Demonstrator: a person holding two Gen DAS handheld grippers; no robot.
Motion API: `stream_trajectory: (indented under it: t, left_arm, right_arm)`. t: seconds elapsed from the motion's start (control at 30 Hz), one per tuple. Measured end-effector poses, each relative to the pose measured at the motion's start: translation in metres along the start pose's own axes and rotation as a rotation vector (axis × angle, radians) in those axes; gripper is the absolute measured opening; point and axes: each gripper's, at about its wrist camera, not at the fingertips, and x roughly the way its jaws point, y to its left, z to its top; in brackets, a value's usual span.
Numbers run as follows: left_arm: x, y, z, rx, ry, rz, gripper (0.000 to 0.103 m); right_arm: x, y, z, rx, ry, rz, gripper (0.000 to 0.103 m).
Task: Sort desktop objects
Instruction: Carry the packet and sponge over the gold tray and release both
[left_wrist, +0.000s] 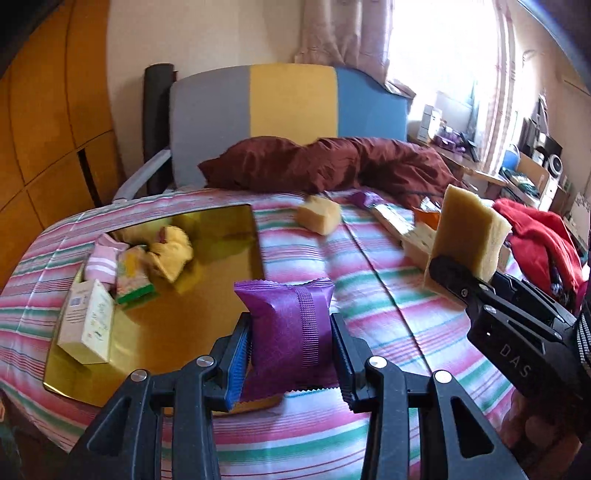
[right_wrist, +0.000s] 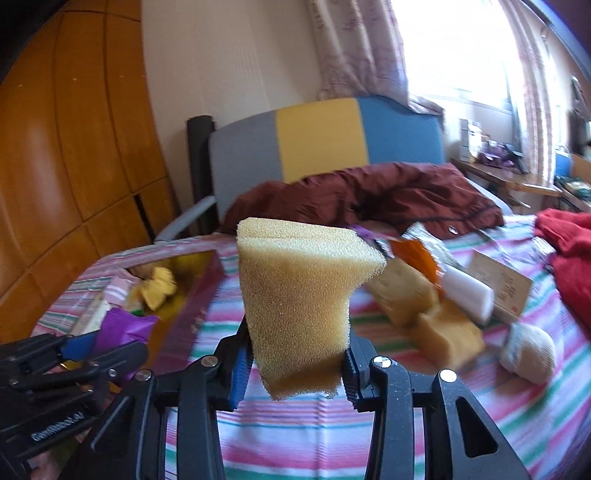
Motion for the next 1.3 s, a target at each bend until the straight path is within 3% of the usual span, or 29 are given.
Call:
stream_trajectory:
  t: [0.2,0.47,0.77,1.07,1.1,1.17,1.23,1.3]
  left_arm:
    - [-0.005,0.036,0.011,-0.041,-0.025,0.056,0.041]
    - [0.008,0.09,0.016,-0.092,0.002,0.141,0.041]
    - [0.048,0.143,0.018,-0.129,0.109,0.186,0.041]
    - [0.098,0.178,0.023,-0.139,0.22,0.228,0.042]
    - [0.105,0.181,0.023,-0.137,0.246,0.228,0.043]
    - [0.115,0.184,0.023,-0.124,0.288,0.246,0.045]
    - [0.115,0.184,0.024,-0.104,0.284,0.266,0.045]
    - [0.112,0.184,0.023,-0.101,0.272,0.273,0.046]
  right_arm:
    - [0.014,0.044,0.02,-0.058,-0.005,0.074,0.041]
    - [0.041,0.101,0.038,-0.13,0.03,0.156,0.042]
    - [0.106,0.145,0.046,-0.151,0.221,0.218,0.042]
    - [0.176,0.163,0.059,-0.162,0.331,0.163,0.043]
    - [0.183,0.163,0.06,-0.162,0.341,0.148,0.044]
    - [0.199,0.161,0.061,-0.143,0.37,0.129,0.064]
    - [0.204,0.157,0.063,-0.105,0.377,0.13,0.075]
    - [0.202,0.152,0.065,-0.061,0.37,0.142,0.079]
